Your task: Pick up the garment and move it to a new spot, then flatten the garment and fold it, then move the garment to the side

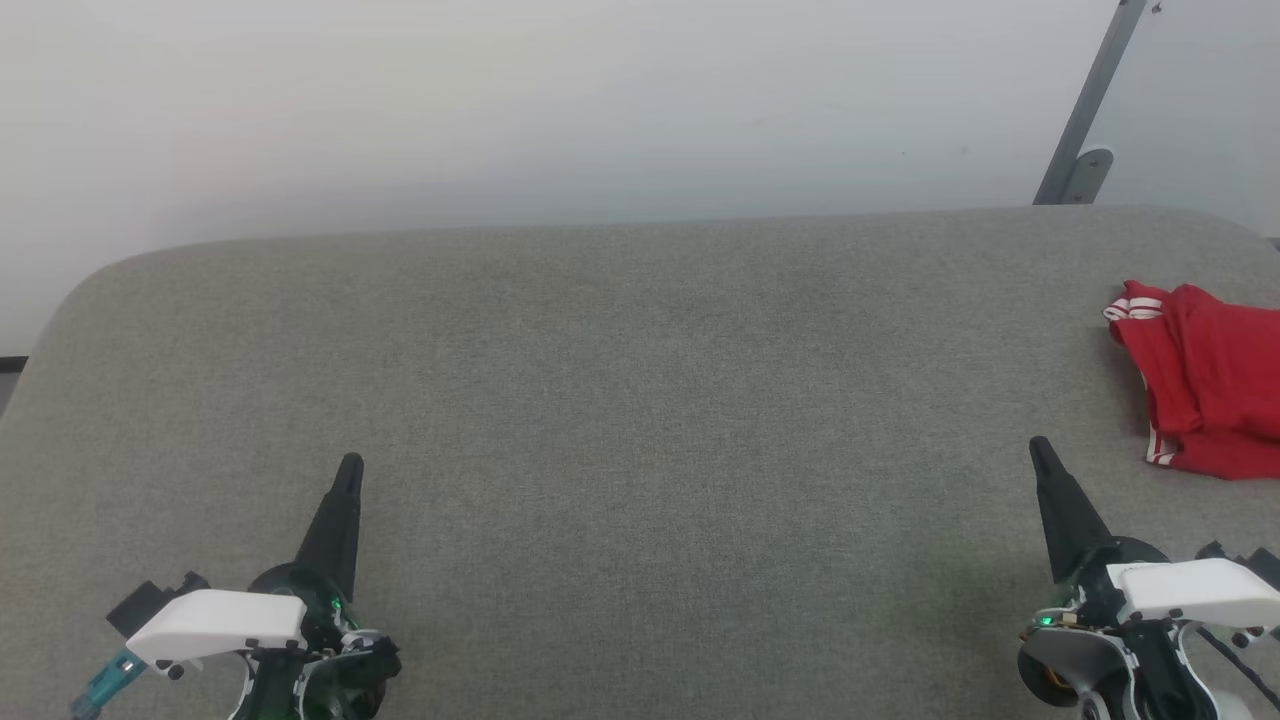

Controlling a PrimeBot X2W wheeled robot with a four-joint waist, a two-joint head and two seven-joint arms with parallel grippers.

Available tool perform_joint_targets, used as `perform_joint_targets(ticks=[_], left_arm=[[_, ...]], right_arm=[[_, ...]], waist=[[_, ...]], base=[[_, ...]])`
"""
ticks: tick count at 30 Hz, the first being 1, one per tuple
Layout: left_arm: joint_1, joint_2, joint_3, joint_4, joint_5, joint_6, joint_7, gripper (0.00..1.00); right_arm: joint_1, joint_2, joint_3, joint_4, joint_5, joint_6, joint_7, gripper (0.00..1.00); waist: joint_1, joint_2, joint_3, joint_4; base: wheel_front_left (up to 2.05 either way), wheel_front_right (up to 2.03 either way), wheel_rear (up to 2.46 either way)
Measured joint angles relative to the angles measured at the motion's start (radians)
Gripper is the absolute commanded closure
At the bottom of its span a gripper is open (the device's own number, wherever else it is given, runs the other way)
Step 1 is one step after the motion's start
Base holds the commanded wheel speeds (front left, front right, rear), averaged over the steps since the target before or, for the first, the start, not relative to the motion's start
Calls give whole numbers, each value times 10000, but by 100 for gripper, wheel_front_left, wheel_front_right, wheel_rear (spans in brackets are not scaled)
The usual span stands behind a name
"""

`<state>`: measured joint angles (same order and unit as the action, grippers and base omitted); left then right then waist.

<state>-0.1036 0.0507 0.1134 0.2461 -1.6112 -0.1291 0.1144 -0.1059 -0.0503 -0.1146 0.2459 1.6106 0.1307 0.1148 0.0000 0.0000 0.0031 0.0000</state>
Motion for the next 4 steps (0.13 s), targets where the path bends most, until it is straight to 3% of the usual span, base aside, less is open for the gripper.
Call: perform_joint_targets(ticks=[4], left_arm=[[0, 0, 0, 0, 0, 0, 0, 100]], right_arm=[[0, 0, -2, 0, 0, 0, 0, 100]], waist=[[1, 0, 0, 0]], base=[[0, 0, 0]])
